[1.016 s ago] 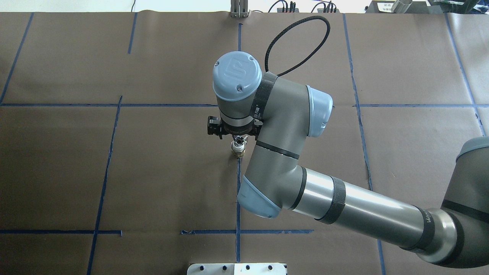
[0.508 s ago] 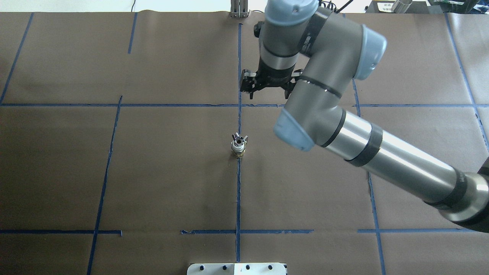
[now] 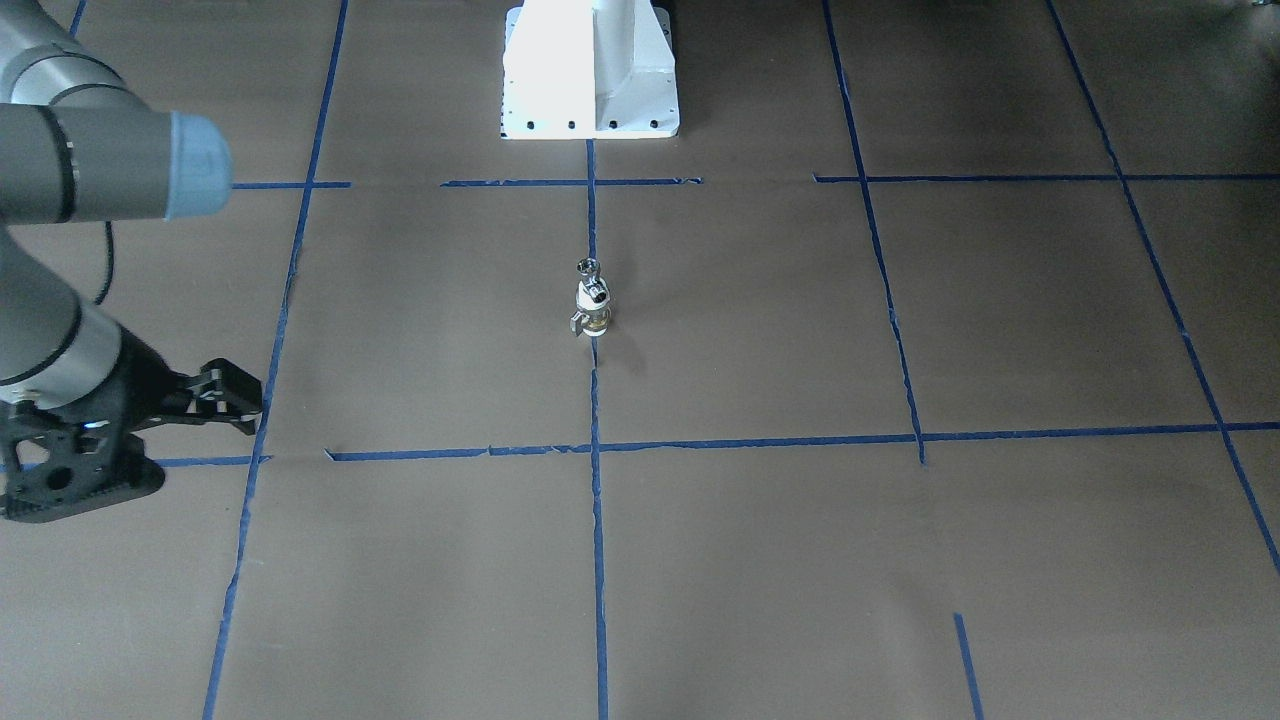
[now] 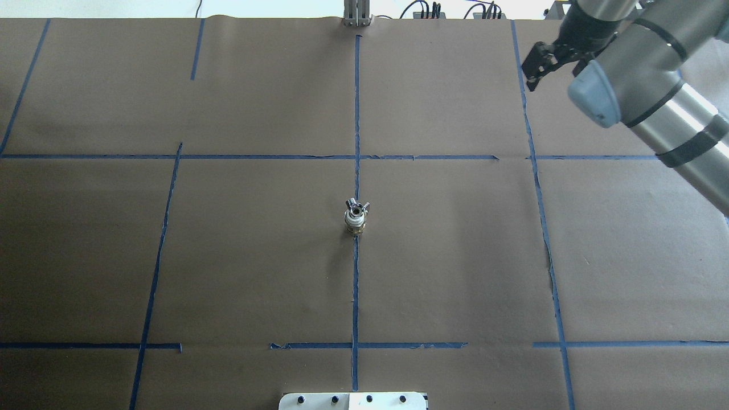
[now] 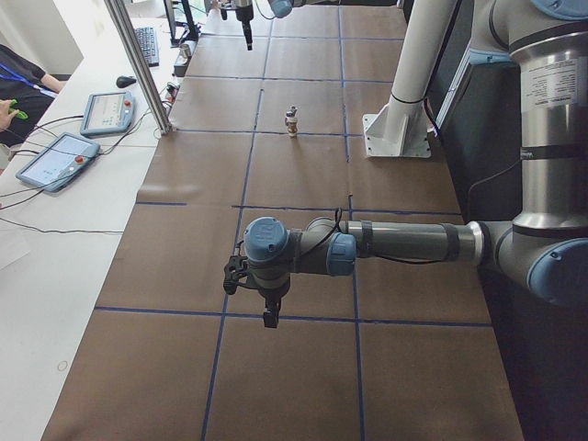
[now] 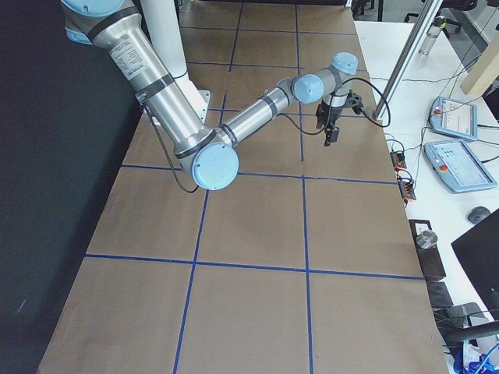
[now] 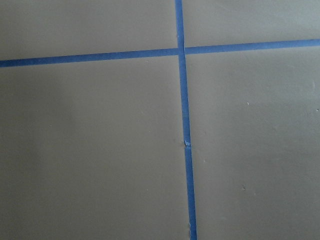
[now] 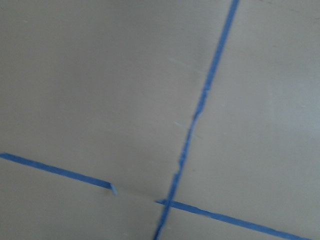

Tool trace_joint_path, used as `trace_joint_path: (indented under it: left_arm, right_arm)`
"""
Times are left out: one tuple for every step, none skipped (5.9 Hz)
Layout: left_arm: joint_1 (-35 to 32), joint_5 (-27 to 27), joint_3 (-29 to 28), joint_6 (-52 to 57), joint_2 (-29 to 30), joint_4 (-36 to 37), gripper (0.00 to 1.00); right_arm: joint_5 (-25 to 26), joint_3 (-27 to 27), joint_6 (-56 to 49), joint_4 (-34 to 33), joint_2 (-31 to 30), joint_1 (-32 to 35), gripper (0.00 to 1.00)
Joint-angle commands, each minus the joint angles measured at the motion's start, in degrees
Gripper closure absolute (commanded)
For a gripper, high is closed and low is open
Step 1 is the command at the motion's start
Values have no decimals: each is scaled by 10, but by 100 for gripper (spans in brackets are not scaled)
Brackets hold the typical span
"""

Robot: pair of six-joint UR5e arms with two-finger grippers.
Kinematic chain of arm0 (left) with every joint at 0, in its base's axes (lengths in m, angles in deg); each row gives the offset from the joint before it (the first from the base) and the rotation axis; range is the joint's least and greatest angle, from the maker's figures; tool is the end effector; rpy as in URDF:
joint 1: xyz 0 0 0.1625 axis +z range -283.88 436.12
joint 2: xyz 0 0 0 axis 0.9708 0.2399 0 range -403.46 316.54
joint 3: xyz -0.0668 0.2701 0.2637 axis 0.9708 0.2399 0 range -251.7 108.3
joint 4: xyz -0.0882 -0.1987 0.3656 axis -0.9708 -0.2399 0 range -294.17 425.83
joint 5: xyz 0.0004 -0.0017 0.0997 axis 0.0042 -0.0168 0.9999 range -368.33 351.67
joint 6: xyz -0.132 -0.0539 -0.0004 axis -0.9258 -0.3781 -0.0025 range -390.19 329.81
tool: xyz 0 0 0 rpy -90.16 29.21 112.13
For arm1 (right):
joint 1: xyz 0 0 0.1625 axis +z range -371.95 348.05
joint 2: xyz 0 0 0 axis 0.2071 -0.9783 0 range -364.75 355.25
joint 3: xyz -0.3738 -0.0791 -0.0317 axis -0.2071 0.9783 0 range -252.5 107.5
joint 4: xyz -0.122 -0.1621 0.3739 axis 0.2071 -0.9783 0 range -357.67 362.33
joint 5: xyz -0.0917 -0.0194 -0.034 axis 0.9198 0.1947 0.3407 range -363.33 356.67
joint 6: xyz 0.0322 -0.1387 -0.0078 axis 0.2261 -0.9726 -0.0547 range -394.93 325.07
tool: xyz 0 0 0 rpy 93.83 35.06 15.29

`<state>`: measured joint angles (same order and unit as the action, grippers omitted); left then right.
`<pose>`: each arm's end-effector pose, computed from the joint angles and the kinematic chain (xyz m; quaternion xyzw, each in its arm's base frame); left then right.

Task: Assemble PPR valve and pipe with both arms

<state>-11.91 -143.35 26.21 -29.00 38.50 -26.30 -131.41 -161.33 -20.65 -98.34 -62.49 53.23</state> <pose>-0.0169 -0.4543 0.6402 0.0136 0.3829 0.0322 0.9231 -0.2456 -0.6391 0.3485 0.0505 -0.3586 -0.1430 0.9211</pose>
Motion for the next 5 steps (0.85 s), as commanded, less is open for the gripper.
trace_joint_path:
  left_arm:
    - [0,0,2,0,0,-2,0]
    - [0,-2,5,0,-1,-2,0]
    - [0,-3,7,1,-1,-3,0]
    - [0,-3,16,1,-1,-3,0]
    - [0,-3,21,1,-1,-2,0]
  right_arm:
    - [-14,-22,-186,14,-142,87,0]
    - [-18,-25,-228,63,-215,130,0]
    - [-17,-31,-231,87,-279,163,0]
    - [-16,-32,-226,104,-317,188,0]
    - [-16,-31,-226,134,-356,202,0]
